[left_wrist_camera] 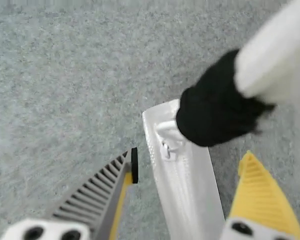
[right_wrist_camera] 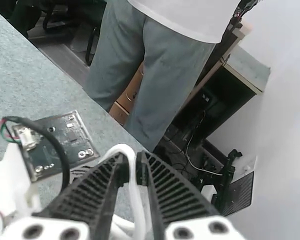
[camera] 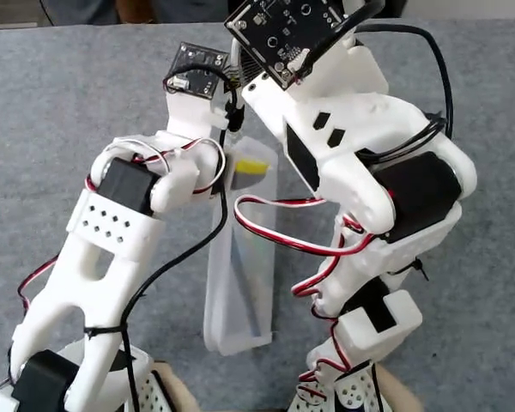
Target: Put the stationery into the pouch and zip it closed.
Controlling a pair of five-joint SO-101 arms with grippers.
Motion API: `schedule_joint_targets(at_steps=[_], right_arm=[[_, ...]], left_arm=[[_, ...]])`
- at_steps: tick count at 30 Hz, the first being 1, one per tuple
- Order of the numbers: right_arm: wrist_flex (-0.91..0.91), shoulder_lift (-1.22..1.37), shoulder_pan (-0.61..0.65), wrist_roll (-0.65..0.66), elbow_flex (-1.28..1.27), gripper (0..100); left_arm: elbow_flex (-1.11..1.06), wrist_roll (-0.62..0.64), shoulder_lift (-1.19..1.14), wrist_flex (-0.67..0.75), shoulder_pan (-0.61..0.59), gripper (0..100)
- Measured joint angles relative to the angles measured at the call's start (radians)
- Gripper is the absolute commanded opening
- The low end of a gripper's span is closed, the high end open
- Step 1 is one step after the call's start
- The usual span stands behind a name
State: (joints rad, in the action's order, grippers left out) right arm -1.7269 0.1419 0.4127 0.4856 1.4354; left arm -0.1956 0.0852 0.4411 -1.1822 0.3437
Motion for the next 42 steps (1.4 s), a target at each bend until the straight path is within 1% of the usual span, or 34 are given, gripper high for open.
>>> schedule_joint_targets(at_steps=[6, 13, 15, 19, 21, 23, 27, 29, 33, 35, 38, 42], right_arm=[[0.000, -0.020, 0.000, 0.000, -0.002, 1.2], [-0.002, -0.020, 0.000, 0.000, -0.002, 1.2], [-0.002, -0.020, 0.000, 0.000, -0.002, 1.2], [-0.002, -0.020, 0.000, 0.000, -0.002, 1.2], [-0.002, -0.020, 0.000, 0.000, -0.002, 1.2], [-0.002, -0.020, -0.002, 0.000, -0.002, 1.2], [-0.002, -0.020, -0.002, 0.000, -0.002, 1.2], [-0.002, -0.020, -0.002, 0.000, -0.002, 1.2], [-0.002, -0.020, -0.002, 0.000, -0.002, 1.2], [-0.002, -0.020, -0.002, 0.000, -0.002, 1.2], [-0.002, -0.020, -0.011, 0.000, -0.002, 1.2], [-0.002, -0.021, -0.074, 0.000, -0.002, 1.2]], left_arm=[[-0.078, 0.000, 0.000, 0.143, 0.000, 33], [-0.140, 0.002, 0.000, 0.203, 0.000, 33], [-0.158, 0.002, 0.000, 0.218, 0.002, 28], [-0.181, 0.003, 0.000, 0.255, 0.023, 14], [-0.181, 0.003, 0.000, 0.269, 0.035, 9], [-0.181, 0.005, 0.000, 0.281, 0.038, 6], [-0.181, 0.005, 0.000, 0.308, 0.038, 6], [-0.181, 0.005, 0.000, 0.308, 0.038, 3], [-0.181, 0.005, 0.000, 0.304, 0.038, 3], [-0.176, 0.005, 0.000, 0.278, 0.038, 3], [-0.129, 0.005, 0.000, 0.206, 0.038, 3], [-0.031, 0.005, 0.000, 0.077, 0.018, 3]])
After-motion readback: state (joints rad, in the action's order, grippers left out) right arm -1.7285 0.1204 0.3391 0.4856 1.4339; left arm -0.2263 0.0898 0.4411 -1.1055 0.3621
